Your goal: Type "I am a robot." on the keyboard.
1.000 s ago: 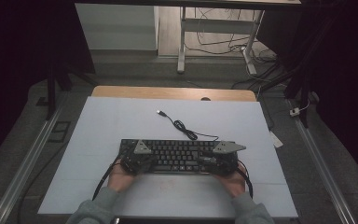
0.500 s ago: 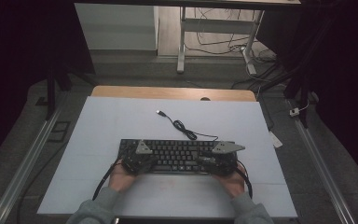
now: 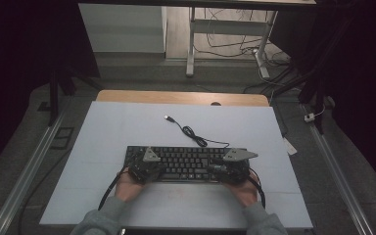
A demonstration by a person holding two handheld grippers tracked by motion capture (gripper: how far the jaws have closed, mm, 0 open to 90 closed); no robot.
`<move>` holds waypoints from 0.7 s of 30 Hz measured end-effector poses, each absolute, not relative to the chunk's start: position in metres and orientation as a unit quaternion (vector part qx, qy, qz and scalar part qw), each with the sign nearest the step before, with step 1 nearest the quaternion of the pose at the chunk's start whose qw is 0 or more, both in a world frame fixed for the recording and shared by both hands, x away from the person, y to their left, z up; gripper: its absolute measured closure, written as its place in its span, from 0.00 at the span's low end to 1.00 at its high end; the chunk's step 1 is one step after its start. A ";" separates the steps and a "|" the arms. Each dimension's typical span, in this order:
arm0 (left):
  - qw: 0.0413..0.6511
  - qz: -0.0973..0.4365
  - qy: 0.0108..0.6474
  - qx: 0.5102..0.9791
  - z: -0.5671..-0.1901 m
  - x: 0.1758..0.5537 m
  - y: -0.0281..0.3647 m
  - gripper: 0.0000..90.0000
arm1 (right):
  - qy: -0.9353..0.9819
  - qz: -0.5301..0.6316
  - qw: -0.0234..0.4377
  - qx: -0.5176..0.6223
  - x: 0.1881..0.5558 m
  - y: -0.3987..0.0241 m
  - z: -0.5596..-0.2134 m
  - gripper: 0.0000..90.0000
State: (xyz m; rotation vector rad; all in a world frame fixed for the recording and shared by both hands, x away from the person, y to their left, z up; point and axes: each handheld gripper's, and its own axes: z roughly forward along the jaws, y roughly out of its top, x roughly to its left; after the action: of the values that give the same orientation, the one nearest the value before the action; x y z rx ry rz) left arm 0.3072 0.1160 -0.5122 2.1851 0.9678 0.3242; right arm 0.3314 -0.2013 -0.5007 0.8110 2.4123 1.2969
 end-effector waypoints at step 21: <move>0.403 0.134 0.412 0.806 -0.493 0.290 0.161 0.46 | 0.833 0.456 0.138 0.281 0.329 -0.203 -0.502 0.63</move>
State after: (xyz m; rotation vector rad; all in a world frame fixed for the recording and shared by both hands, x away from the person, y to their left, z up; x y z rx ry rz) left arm 0.2904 0.1608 -0.4928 2.0373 1.0415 0.3376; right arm 0.3291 -0.2028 -0.5020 0.8113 2.4091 1.3196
